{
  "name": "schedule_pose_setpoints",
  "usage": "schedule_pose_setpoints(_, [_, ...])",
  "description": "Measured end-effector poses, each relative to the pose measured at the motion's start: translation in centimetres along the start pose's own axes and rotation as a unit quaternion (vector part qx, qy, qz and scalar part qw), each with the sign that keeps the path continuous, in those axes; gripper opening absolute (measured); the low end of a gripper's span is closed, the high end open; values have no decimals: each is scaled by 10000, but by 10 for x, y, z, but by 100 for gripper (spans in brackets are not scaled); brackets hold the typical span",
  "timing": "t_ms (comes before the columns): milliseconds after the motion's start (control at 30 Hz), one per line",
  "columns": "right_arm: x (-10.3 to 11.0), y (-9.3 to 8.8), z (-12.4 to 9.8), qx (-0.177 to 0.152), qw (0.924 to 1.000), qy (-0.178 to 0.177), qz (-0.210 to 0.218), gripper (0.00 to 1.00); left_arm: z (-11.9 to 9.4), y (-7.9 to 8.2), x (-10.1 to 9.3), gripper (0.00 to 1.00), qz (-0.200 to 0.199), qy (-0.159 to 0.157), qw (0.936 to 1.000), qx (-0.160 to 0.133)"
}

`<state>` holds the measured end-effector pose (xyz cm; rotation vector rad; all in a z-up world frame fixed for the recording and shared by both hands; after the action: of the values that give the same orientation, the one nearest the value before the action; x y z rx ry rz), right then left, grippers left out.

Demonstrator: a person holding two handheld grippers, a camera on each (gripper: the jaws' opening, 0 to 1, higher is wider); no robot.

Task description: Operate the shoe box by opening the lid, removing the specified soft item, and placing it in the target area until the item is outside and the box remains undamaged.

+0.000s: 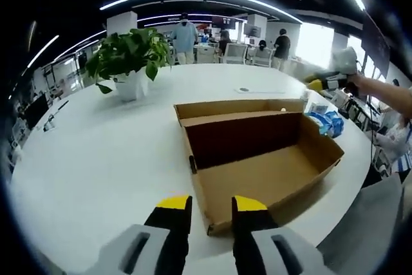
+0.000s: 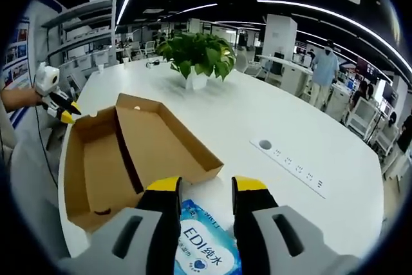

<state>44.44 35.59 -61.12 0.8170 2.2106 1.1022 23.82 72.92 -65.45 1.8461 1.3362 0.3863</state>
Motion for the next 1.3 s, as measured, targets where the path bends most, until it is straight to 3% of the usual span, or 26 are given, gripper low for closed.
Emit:
schedule_pose_setpoints(200, [5,0,16,224,9997,64,8,26,1,-6,2,16,-251,80,9996,117])
schedule_pose_setpoints(533, [13,-2,41,531,9984,126,121,27,3,-11,1,10,-1211,164,9925,-24])
schedule_pose_setpoints(1067, [9,-8,72,959,9930,-106,683,26,7,-10,-2,6,-1234,239,9920,119])
schedule_pose_setpoints(1300, [12,-12,88,1265,9866,-176,1013,25,8,-9,-2,5,-1126,306,9929,213])
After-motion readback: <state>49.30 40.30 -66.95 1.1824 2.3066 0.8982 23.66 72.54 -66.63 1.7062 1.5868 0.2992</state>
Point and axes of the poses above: the point that each gripper's makers call its tool centre point, and the gripper's own axes: z roughly forward along the fingers, x roughly to its left, y roughly out of its top, the point moved 6 cm from there along -z, roughly backward along the fingers, and after that the axes turned 12 degrees about -y, right-handed, at the moved point
